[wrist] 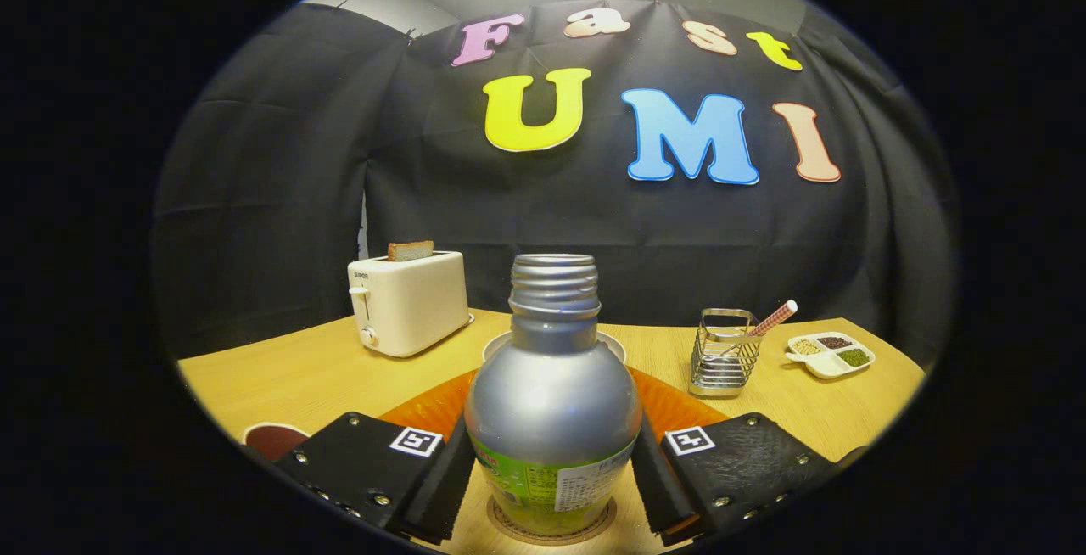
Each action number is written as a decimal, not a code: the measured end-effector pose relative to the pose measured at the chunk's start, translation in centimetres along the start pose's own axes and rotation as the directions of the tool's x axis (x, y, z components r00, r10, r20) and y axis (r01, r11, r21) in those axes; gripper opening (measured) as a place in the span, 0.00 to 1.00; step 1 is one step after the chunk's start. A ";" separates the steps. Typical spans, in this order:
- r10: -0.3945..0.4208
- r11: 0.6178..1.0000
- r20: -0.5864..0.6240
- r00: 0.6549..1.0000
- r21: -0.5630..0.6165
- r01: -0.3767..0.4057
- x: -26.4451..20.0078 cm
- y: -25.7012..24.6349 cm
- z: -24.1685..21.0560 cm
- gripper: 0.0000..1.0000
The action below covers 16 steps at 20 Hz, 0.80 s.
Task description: Take the bottle from table, then pour the juice into the cup, finally place the bottle on the coaster
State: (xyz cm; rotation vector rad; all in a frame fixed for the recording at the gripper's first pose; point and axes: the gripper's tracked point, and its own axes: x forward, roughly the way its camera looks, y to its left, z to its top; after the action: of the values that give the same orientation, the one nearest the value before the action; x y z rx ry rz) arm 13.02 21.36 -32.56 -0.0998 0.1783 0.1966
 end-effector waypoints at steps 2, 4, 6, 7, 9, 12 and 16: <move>-0.002 1.000 0.000 1.000 0.009 0.002 0.5 -0.1 -0.5 0.81; -0.001 1.000 0.000 1.000 0.017 0.001 0.5 0.0 -0.8 0.81; 0.001 1.000 0.012 1.000 0.004 -0.001 0.5 -0.1 -0.7 0.81; 0.004 1.000 0.022 1.000 -0.004 -0.004 0.4 0.0 -0.6 0.81; 0.016 1.000 0.023 1.000 -0.015 -0.015 0.5 0.1 -0.8 0.83; 0.012 1.000 0.046 0.999 -0.007 -0.011 -0.3 0.2 -0.2 0.97; 0.015 1.000 0.137 0.990 -0.011 -0.013 -2.1 0.7 4.2 0.97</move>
State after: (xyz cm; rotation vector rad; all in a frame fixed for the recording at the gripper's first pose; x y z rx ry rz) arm 11.58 22.10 -28.15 -0.0946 0.0411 0.2177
